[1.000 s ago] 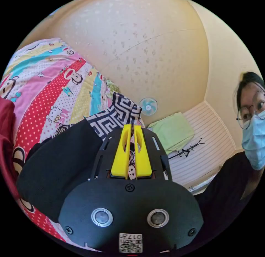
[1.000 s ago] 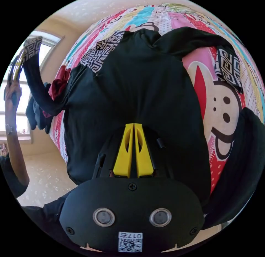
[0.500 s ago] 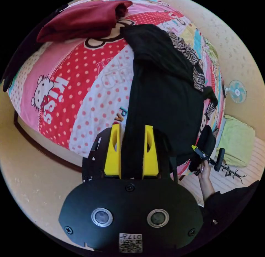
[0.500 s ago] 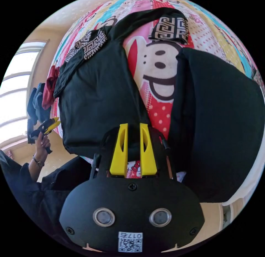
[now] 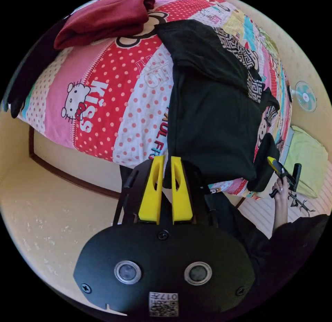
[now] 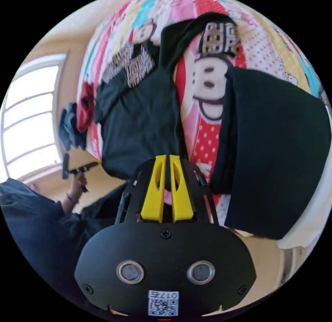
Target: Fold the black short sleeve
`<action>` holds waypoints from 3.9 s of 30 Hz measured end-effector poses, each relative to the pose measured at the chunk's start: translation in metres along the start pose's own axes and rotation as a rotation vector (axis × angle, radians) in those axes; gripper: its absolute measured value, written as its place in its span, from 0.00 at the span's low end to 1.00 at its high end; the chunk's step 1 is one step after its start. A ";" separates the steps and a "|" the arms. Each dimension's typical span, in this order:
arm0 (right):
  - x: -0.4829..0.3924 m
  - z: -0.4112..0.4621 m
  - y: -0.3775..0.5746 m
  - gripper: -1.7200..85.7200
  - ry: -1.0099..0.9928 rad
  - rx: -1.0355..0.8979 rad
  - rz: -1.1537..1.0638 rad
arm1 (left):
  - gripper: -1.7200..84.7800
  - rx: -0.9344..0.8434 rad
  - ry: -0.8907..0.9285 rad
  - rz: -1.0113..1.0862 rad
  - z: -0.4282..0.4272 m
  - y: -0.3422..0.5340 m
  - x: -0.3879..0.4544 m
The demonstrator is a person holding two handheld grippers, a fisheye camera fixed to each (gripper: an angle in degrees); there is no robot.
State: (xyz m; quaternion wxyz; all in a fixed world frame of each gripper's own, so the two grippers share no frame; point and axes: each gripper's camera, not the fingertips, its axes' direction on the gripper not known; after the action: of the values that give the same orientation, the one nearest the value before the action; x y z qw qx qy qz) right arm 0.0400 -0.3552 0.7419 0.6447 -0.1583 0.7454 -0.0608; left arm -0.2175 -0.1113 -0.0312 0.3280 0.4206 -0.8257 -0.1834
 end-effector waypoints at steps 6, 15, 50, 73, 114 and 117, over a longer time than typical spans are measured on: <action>0.046 -0.018 -0.122 0.15 -0.085 0.271 0.320 | 0.07 0.027 0.011 0.023 0.000 -0.017 0.015; 0.001 -0.075 -0.182 0.06 0.556 0.007 0.176 | 0.05 0.040 0.131 0.047 -0.013 -0.027 0.020; 0.058 -0.111 -0.055 0.04 -0.070 0.659 0.185 | 0.07 -0.006 0.331 0.048 -0.051 -0.057 -0.049; -0.180 0.115 -0.012 0.05 -0.466 0.551 -0.126 | 0.12 0.097 0.438 -0.018 -0.092 -0.018 -0.178; 0.134 0.087 0.080 0.16 0.018 -0.218 -0.040 | 0.22 -0.174 0.267 0.246 -0.116 0.024 -0.276; 0.148 0.094 0.072 0.17 -0.018 -0.262 -0.031 | 0.22 -0.191 0.250 0.278 -0.104 0.009 -0.275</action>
State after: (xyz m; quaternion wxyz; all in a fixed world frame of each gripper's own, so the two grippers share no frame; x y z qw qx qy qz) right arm 0.1030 -0.3228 0.5665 0.6240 -0.2534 0.7386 0.0284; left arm -0.0319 0.1152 -0.0581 0.4883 0.2894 -0.8076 -0.1601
